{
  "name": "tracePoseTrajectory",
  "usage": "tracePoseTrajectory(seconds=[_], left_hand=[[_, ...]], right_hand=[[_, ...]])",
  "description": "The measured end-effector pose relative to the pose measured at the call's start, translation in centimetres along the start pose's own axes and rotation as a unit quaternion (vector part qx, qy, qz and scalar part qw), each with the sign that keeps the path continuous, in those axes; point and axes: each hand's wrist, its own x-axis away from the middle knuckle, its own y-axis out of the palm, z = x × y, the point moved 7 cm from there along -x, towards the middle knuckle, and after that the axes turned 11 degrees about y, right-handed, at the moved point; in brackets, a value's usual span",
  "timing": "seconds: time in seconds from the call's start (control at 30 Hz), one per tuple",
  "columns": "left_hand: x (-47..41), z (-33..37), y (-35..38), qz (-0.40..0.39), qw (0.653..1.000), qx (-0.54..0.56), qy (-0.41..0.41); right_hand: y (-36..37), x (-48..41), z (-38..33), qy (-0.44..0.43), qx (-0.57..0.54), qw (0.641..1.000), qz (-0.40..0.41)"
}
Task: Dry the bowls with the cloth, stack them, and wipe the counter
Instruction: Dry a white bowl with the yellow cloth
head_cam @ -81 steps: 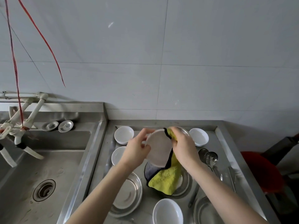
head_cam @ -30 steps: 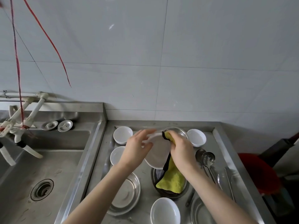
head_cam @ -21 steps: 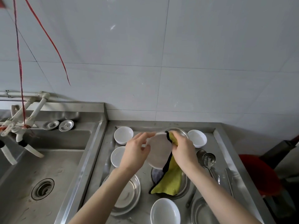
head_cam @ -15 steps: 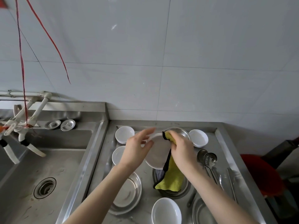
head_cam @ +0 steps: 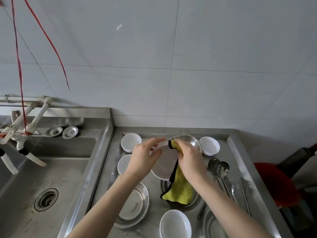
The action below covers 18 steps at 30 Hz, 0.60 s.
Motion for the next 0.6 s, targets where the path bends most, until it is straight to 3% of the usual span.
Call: tracePoseTrajectory(seconds=[0.1, 0.2, 0.3, 0.47, 0.6], left_hand=[[0.6, -0.4, -0.3, 0.045, 0.996, 0.055, -0.046], [1.2, -0.9, -0.4, 0.061, 0.992, 0.078, -0.078], [0.4, -0.5, -0.6, 0.037, 0.998, 0.032, -0.042], [-1.2, 1.5, 0.0, -0.047, 0.992, -0.079, 0.087], [-0.4, 0.2, -0.5, 0.003, 1.0, 0.026, -0.005]], right_hand=[[-1.2, -0.6, 0.6, 0.049, -0.061, 0.996, 0.043], [-1.4, -1.2, 1.7, 0.101, -0.081, 0.991, 0.018], [-1.1, -1.1, 1.4, 0.077, -0.062, 0.995, -0.011], [0.2, -0.6, 0.2, -0.025, 0.032, 0.999, -0.014], [-0.6, -0.7, 0.7, 0.014, -0.03, 0.999, 0.035]])
